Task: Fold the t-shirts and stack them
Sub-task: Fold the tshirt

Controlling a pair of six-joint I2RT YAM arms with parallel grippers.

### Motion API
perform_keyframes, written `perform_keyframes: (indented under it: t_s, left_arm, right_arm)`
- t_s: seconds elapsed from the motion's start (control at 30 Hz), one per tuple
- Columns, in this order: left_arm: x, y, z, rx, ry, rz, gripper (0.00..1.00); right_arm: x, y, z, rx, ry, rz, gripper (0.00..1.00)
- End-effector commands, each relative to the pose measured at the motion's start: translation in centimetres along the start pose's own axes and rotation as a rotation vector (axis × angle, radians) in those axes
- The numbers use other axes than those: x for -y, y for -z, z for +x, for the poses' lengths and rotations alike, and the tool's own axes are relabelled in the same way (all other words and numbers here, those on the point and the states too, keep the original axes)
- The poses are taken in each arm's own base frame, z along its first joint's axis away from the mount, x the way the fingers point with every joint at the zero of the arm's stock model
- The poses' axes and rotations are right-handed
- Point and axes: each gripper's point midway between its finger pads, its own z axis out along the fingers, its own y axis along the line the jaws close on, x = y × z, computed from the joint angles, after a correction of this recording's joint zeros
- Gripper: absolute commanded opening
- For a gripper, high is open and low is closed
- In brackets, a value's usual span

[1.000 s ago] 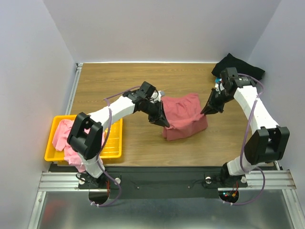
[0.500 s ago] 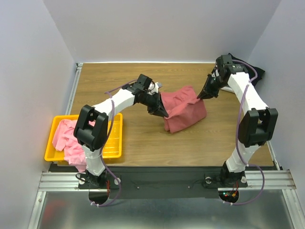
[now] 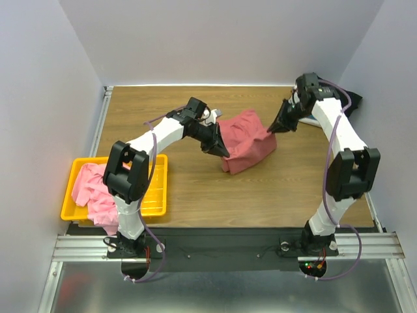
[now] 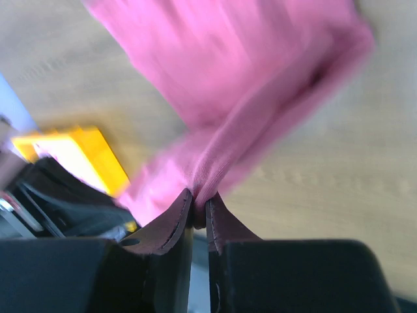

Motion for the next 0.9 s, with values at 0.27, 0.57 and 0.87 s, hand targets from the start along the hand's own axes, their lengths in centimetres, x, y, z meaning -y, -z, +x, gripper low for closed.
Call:
perform_keyframes:
  t_s: [0.27,0.57,0.87]
  left_arm:
    - [3.3,3.3,9.9,-0.139,-0.076,0.035,0.0]
    - [5.9,4.3,13.7,-0.118,-0.039,0.062,0.0]
    - [6.8,4.7,14.3,-0.038,0.037,0.153,0.0]
  right_arm:
    - [3.2,7.8,14.6,-0.206,-0.031,0.027,0.0]
    - [1.5,9.9,18.7,-0.24,-0.089,-0.059,0.0]
    - [1.1,9.8,17.7,-0.198,-0.059,-0.026,0.0]
